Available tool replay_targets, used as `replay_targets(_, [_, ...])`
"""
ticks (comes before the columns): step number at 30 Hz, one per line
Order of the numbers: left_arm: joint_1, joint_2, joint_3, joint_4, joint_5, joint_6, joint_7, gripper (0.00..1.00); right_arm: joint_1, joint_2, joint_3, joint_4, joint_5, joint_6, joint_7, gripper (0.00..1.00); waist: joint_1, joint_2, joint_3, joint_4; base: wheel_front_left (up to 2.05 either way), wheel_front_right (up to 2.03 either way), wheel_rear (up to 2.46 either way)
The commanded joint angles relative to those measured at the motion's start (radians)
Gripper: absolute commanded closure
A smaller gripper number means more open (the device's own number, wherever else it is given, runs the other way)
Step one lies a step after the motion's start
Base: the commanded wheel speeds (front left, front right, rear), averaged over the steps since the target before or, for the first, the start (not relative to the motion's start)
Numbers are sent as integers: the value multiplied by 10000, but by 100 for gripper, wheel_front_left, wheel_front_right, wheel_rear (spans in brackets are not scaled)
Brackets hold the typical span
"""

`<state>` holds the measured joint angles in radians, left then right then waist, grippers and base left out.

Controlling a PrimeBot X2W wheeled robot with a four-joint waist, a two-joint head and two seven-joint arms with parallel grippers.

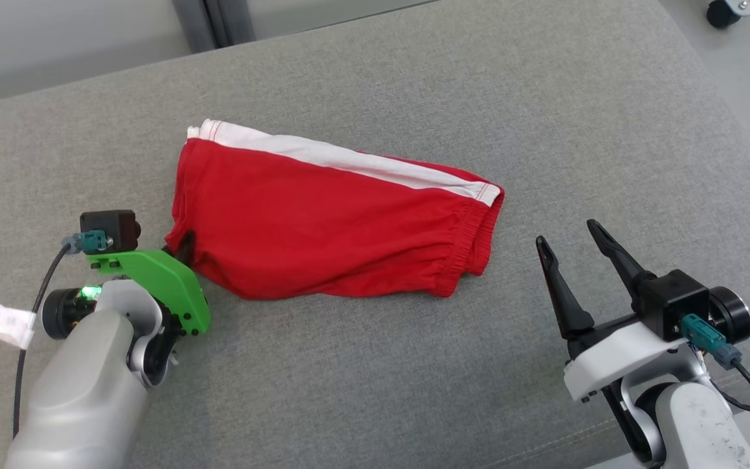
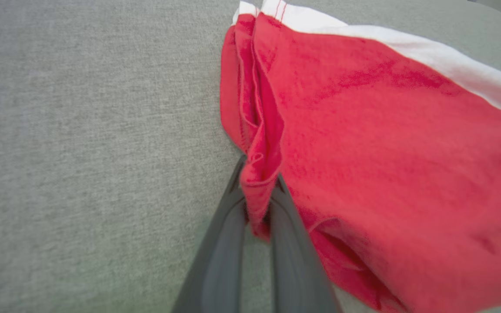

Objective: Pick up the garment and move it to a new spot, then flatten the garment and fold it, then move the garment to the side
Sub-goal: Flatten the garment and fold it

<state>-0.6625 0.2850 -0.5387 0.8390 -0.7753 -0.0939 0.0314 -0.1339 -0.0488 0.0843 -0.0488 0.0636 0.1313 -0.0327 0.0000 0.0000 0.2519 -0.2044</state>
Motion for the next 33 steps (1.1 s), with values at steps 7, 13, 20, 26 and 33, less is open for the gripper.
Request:
replay_targets(7, [1277,-83,286,-637,-463,-31,-918,100,369,-31,-425,152,-193,-11,26,0,0,0,-889,739,0,0,0])
replay_targets(13, [2740,-339,624,-1506,-910,280,-1673,100,645,-33,-746,342,-272,-11,79,0,0,0,-1325,1199,0,0,0])
replay_targets(20, [4242,-644,607,-2620,-1189,684,-2039,100,793,-34,-1024,768,-374,-11,122,0,0,0,-1692,1574,0,0,0])
replay_targets(26, [4789,-536,519,-3291,-951,1055,-2284,2,706,-33,-1044,1114,-327,-11,120,0,0,0,-1847,1693,0,0,0])
replay_targets(33, [4995,-390,756,-4027,-344,1240,-2834,0,456,-33,-961,1446,-170,-11,250,0,0,0,-1913,1715,0,0,0])
